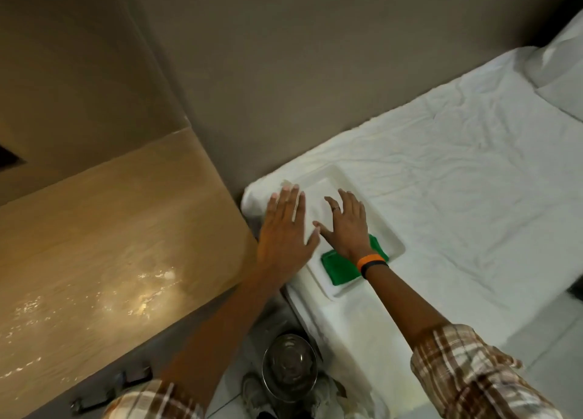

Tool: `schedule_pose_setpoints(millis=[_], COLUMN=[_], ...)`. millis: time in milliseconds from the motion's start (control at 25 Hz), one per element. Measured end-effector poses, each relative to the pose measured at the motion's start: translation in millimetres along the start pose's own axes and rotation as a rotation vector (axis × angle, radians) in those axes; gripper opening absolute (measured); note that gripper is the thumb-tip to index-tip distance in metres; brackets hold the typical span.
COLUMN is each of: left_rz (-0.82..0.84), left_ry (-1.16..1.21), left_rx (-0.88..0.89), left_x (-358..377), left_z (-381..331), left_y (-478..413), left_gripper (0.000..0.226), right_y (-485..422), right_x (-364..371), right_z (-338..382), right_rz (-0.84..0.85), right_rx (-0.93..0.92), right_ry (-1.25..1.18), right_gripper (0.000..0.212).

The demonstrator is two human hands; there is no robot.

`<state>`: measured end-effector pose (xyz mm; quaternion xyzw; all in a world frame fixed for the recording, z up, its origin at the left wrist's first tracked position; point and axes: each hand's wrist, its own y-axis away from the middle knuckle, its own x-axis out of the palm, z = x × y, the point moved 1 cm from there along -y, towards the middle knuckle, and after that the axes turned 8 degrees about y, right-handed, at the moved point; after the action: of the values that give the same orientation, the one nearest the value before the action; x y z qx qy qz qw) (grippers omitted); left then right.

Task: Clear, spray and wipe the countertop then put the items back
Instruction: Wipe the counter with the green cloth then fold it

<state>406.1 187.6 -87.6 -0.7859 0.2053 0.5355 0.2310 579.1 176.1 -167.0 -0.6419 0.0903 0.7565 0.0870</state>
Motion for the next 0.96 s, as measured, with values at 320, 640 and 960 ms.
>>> schedule_pose_setpoints(millis=[320,640,960], left_rz=[0.377,0.547,0.266], left_ry=[-0.005,0.134,0.369], left_rx=[-0.030,-0.191,-0.215], left_x=[200.5,306.9,199.2], left_z=[-27.9,-10.1,-28.1], left_y=[-8.9,-20.2,-8.8], left_gripper=[0.077,0.087,0.052], right_y=[24.0,5.8,16.9], right_x=[98.0,180.3,66.7], right_z=[-120.5,-145.8,-104.1], right_rz=[0.273,0.338,0.132], right_rx=[0.199,0.313,0.408], right_ry=[0.068,0.083,-0.511], right_gripper=[0.077,0.062,0.032])
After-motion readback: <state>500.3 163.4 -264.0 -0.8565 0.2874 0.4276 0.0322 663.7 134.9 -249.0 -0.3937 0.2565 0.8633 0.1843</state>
